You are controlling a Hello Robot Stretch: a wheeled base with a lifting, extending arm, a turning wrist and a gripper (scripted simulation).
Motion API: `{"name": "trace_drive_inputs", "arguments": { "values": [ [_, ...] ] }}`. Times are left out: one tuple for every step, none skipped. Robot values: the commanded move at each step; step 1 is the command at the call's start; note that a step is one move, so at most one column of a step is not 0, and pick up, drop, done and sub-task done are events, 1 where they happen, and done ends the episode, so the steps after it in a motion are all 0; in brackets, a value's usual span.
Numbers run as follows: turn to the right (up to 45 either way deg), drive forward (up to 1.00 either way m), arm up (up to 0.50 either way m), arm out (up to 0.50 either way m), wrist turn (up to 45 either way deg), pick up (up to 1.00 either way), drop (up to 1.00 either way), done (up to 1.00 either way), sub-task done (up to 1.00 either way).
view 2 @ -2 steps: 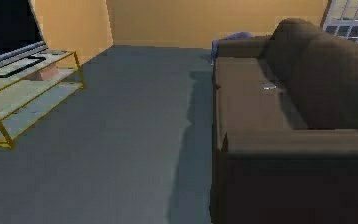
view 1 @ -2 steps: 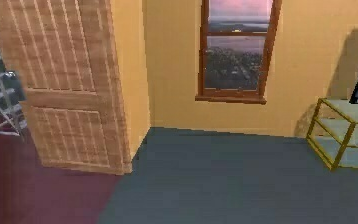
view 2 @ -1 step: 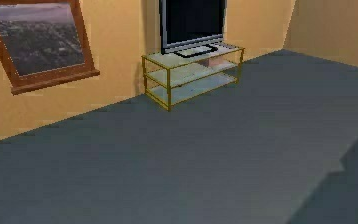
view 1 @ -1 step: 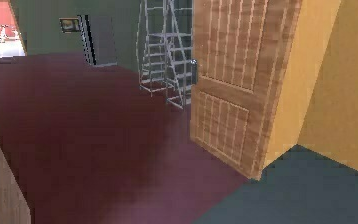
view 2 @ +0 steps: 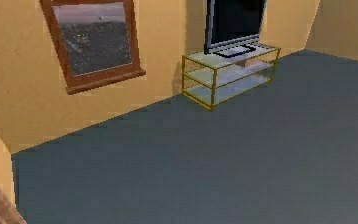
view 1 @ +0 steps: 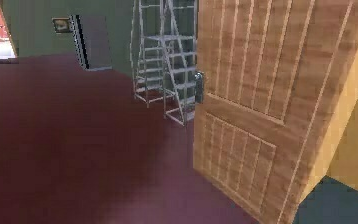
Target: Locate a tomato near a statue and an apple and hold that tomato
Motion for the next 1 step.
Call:
{"name": "trace_drive_inputs", "arguments": {
  "values": [
    [-36.0, 0.0, 0.0, 0.0, 0.0, 0.0, 0.0, 0.0, 0.0]
  ]
}}
